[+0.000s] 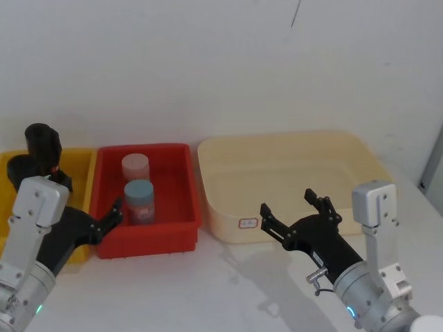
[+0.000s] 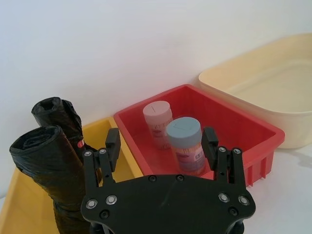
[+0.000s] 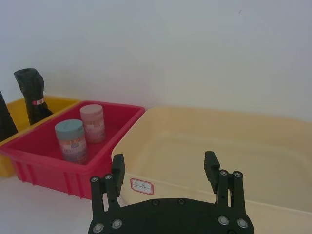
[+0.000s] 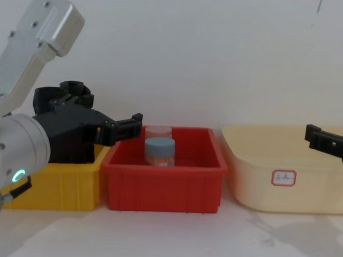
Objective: Pick up the garbage bag with the one hand and transfer it to the other hand.
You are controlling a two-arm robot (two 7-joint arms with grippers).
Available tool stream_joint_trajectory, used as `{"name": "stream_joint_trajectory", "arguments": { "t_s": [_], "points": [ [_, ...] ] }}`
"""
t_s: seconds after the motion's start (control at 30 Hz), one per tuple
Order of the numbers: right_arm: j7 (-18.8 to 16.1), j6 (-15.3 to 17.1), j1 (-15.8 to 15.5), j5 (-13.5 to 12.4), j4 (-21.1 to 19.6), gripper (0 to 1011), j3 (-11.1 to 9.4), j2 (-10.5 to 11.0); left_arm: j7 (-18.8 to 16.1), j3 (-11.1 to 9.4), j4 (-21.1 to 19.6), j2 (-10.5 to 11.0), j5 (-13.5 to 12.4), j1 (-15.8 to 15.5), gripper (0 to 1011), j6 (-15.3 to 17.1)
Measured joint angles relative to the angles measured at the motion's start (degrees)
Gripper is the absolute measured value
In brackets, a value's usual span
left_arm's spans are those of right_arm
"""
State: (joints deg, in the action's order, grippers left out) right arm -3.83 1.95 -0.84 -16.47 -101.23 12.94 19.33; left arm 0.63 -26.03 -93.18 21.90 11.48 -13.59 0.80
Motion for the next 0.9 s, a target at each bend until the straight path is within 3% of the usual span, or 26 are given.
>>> {"name": "stream_joint_trajectory", "arguments": {
  "t_s": [0.7,0.9],
  "points": [
    [0.0,0.0,0.0,0.0,0.0,1000,0.0,0.0,0.85,0.18,-0.46,0.19,0.49,0.21,1001,0.84],
    [0.0,0.0,0.0,0.0,0.0,1000,0.0,0.0,2.02,1.29,-3.53,1.68,2.03,2.84,1001,2.09]
  ]
}}
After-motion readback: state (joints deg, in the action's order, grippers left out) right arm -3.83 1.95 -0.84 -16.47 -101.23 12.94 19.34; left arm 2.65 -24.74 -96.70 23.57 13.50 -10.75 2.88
